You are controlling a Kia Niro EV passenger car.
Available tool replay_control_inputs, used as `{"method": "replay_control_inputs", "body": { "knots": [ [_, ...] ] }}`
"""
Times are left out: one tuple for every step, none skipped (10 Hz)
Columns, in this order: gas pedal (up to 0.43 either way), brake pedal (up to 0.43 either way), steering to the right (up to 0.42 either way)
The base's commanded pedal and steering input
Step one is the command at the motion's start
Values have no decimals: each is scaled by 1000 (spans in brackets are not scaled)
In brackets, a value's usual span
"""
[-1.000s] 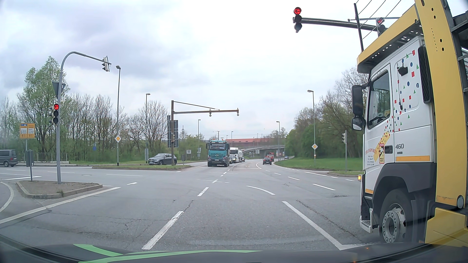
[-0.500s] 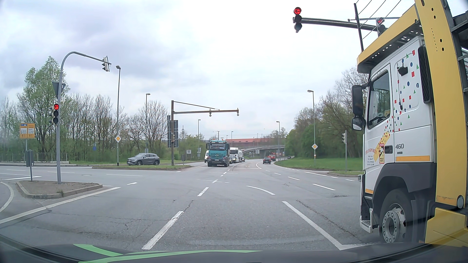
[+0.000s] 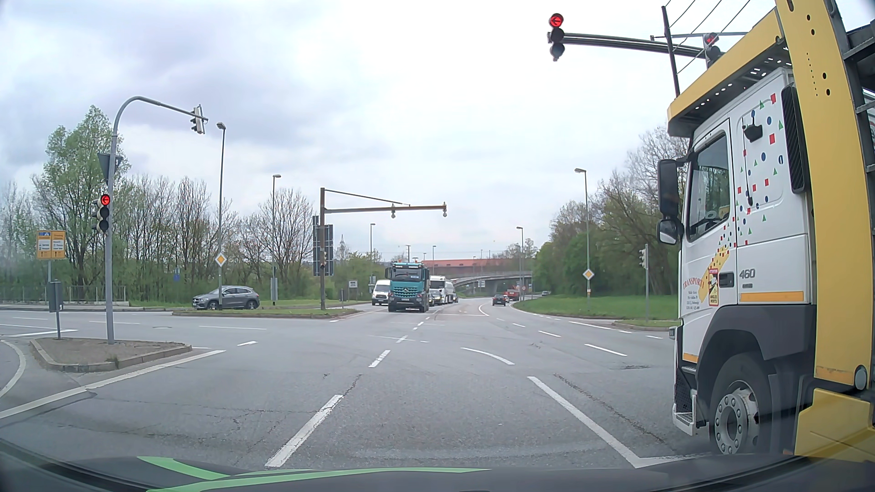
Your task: Follow the waypoints while adhering to traffic rules and regulations
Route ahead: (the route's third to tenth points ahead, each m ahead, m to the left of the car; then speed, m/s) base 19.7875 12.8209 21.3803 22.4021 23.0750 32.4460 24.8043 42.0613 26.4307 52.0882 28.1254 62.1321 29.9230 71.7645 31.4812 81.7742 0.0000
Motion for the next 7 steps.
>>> {"method": "replay_control_inputs", "body": {
  "knots": [
    [0, 293, 8],
    [0, 293, 7],
    [0, 293, 7],
    [0, 293, 7],
    [0, 293, 8],
    [0, 299, 8],
    [0, 293, 7]
  ]
}}
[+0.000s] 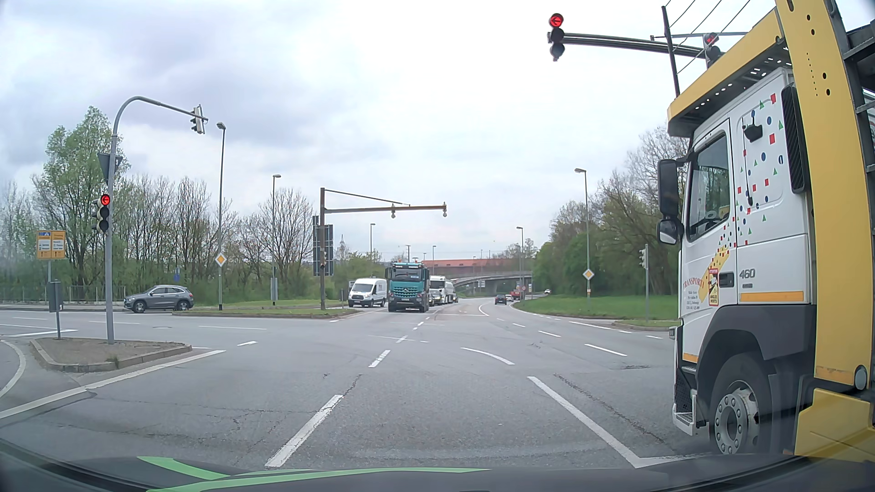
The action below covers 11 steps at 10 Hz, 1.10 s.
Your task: Follow the waypoints while adhering to traffic rules and regulations
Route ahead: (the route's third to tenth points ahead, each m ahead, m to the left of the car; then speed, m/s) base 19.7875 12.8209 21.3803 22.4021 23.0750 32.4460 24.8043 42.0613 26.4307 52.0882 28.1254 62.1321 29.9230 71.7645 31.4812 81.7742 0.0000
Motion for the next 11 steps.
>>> {"method": "replay_control_inputs", "body": {
  "knots": [
    [0, 293, 8],
    [0, 293, 7],
    [0, 293, 7],
    [0, 293, 7],
    [0, 293, 7],
    [0, 293, 8],
    [0, 293, 7],
    [0, 293, 8],
    [0, 293, 8],
    [0, 293, 7],
    [0, 293, 7]
  ]
}}
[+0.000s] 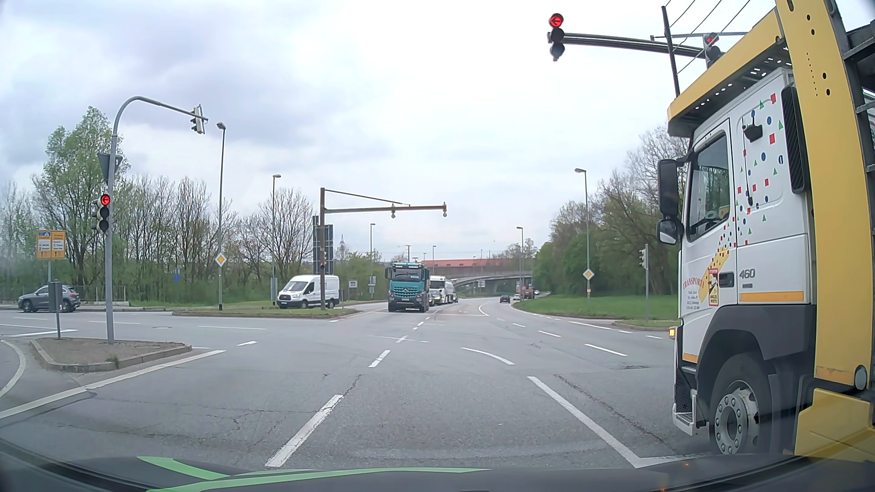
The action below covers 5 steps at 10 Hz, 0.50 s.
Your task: Follow the waypoints while adhering to traffic rules and regulations
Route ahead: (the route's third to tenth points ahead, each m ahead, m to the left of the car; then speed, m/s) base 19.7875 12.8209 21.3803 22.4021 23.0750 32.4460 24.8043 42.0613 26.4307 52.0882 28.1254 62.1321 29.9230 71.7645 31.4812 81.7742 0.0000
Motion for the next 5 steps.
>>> {"method": "replay_control_inputs", "body": {
  "knots": [
    [0, 293, 8],
    [0, 293, 7],
    [0, 293, 8],
    [0, 299, 7],
    [0, 293, 7]
  ]
}}
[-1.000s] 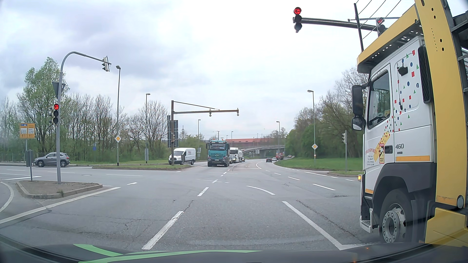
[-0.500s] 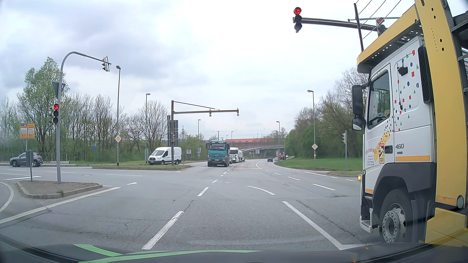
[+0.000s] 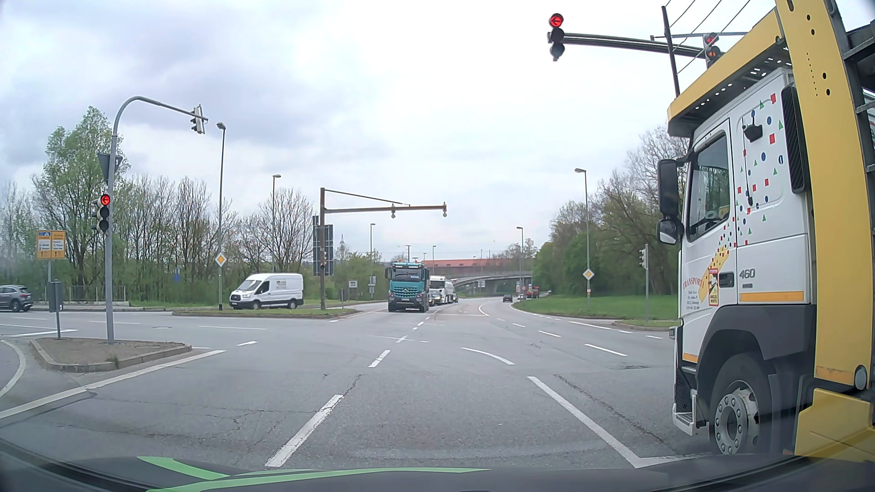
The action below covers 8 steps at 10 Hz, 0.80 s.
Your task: Follow the waypoints while adhering to traffic rules and regulations
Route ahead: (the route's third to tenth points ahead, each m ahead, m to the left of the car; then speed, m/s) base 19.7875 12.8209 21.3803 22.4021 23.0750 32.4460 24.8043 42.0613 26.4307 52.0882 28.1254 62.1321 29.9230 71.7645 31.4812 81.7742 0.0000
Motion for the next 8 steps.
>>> {"method": "replay_control_inputs", "body": {
  "knots": [
    [0, 293, 8],
    [0, 299, 7],
    [0, 299, 7],
    [0, 293, 7],
    [0, 299, 7],
    [0, 299, 8],
    [0, 299, 8],
    [0, 299, 7]
  ]
}}
